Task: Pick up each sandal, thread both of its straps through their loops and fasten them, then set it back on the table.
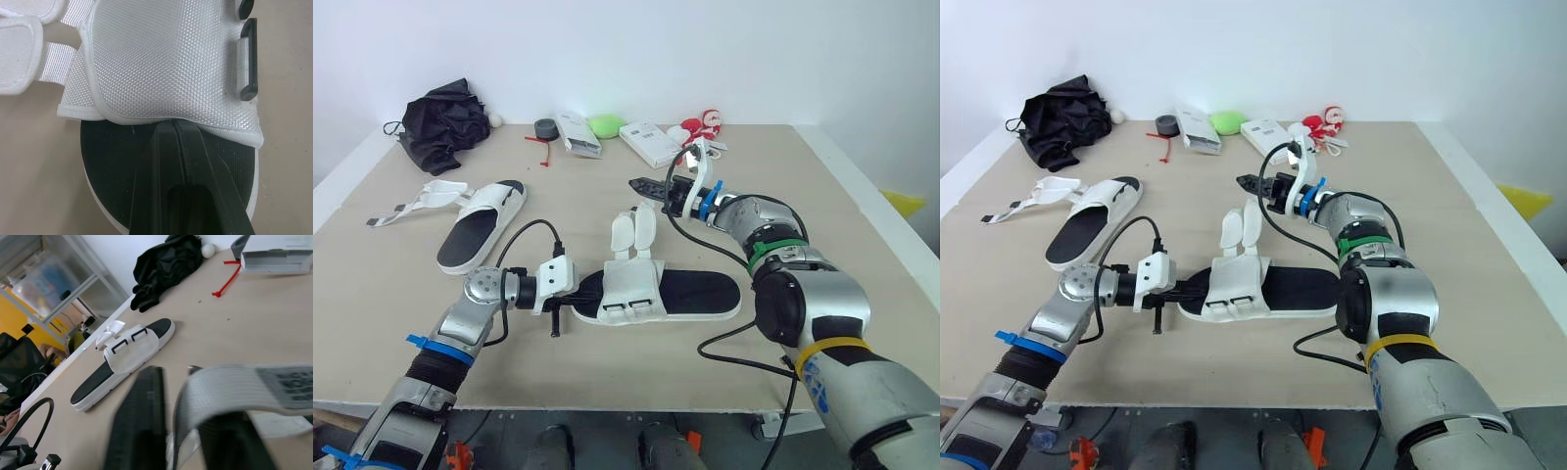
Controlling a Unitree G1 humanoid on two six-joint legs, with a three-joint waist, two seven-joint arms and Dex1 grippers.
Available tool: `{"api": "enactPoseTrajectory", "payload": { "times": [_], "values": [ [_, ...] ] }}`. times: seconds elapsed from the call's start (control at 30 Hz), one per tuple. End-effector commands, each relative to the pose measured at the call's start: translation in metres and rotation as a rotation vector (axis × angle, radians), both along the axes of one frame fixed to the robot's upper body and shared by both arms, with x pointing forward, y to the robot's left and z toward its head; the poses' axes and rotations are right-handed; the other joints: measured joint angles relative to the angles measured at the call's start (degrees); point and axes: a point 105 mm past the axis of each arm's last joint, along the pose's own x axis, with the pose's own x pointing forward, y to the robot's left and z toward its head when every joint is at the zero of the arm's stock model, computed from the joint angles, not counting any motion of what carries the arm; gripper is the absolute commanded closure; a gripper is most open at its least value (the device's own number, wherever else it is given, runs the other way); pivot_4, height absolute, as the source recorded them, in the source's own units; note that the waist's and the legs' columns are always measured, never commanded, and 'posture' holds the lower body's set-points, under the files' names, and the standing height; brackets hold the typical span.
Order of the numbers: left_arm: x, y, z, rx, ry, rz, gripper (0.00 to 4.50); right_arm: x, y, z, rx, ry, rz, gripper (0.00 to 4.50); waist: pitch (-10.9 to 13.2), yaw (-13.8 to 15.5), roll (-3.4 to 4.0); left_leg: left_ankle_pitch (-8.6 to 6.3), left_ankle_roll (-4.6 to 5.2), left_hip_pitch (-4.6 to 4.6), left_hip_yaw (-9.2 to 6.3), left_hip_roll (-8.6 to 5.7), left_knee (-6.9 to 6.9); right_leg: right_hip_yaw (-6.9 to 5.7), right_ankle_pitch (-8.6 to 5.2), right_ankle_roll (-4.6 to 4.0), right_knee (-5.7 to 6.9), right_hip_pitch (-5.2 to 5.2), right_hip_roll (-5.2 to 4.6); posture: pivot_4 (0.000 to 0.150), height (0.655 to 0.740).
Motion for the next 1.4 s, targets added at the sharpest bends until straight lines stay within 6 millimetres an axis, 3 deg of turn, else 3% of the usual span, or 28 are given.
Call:
{"api": "enactPoseTrajectory", "payload": {
  "times": [0.03,0.17,0.37,0.57,0.67,0.8,0.93,1.07,1.2,1.33,1.4],
  "values": [
    [-0.019,0.001,-0.053,0.133,0.182,-0.01,4.5,-0.005,-0.002,0.025,0.019,-0.101,0.057,4.43,0.0,0.0,0.0,0.0,0.0,-0.01,-0.03,-0.06,0.0,0.0,-0.03,0.02,0.0,0.01,-0.03,0.15,0.738],
    [-0.019,-0.001,-0.053,0.133,0.182,-0.017,4.5,-0.009,-0.001,0.018,-0.025,-0.124,0.099,4.43,0.0,0.1,0.0,0.0,0.0,-0.05,-0.1,-0.17,0.0,0.01,-0.1,0.08,-0.01,0.03,-0.11,0.15,0.738],
    [-0.019,-0.004,-0.053,0.133,0.182,-0.026,4.5,-0.031,0.01,0.0,-0.305,-0.367,0.261,4.43,0.0,0.2,0.0,-0.01,0.0,-0.09,-0.3,-0.38,-0.03,0.01,-0.21,0.21,-0.02,0.11,-0.17,0.15,0.738],
    [-0.021,-0.006,-0.055,0.125,0.193,-0.028,4.5,-0.05,0.003,-0.021,-0.612,-0.643,0.302,4.43,0.0,0.7,0.0,-0.03,-0.03,-0.18,-0.5,-0.51,-0.05,-0.02,-0.28,0.42,-0.03,0.16,-0.19,0.15,0.738],
    [-0.021,-0.007,-0.055,0.116,0.198,-0.027,4.5,-0.051,0.002,-0.009,-0.689,-0.857,0.222,4.43,0.0,0.8,0.0,-0.05,-0.05,-0.17,-0.48,-0.51,-0.06,-0.02,-0.3,0.42,-0.03,0.15,-0.2,0.15,0.738],
    [-0.022,-0.008,-0.056,0.115,0.2,-0.029,4.5,-0.067,-0.002,0.028,-0.722,-1.203,0.104,4.43,0.0,1.2,0.0,-0.05,-0.06,-0.16,-0.47,-0.51,-0.08,-0.01,-0.31,0.42,-0.04,0.15,-0.21,0.15,0.738],
    [-0.022,-0.009,-0.056,0.116,0.2,-0.034,4.5,-0.087,-0.004,0.035,-0.768,-1.422,0.068,4.43,0.0,1.5,-0.02,-0.07,-0.05,-0.17,-0.47,-0.52,-0.09,-0.01,-0.33,0.43,-0.09,0.17,-0.23,0.15,0.738],
    [-0.021,-0.011,-0.057,0.116,0.2,-0.038,4.5,-0.117,-0.004,0.015,-0.861,-1.688,0.147,4.43,0.0,1.7,-0.04,-0.1,-0.06,-0.16,-0.48,-0.54,-0.11,-0.04,-0.44,0.28,-0.18,0.23,-0.27,0.15,0.738],
    [-0.02,-0.014,-0.058,0.117,0.199,-0.05,4.5,-0.143,-0.011,-0.022,-0.925,-1.846,0.271,4.43,0.0,1.8,-0.12,-0.12,-0.05,-0.03,-0.44,-0.59,-0.11,-0.03,-0.49,0.27,-0.29,0.41,-0.34,0.15,0.738],
    [-0.019,-0.016,-0.058,0.118,0.199,-0.061,4.5,-0.149,-0.016,-0.035,-0.927,-1.884,0.272,4.43,0.0,1.8,-0.15,-0.11,-0.04,0.08,-0.5,-0.64,-0.1,-0.09,-0.46,0.2,-0.59,0.72,-0.44,0.15,0.738],
    [-0.018,-0.017,-0.058,0.118,0.199,-0.064,4.5,-0.147,-0.019,-0.038,-0.93,-1.867,0.265,3.73,0.0,1.8,-0.16,-0.11,-0.04,0.1,-0.43,-0.73,-0.09,-0.09,-0.44,0.23,-0.7,0.8,-0.59,0.15,0.738]
  ]
}}
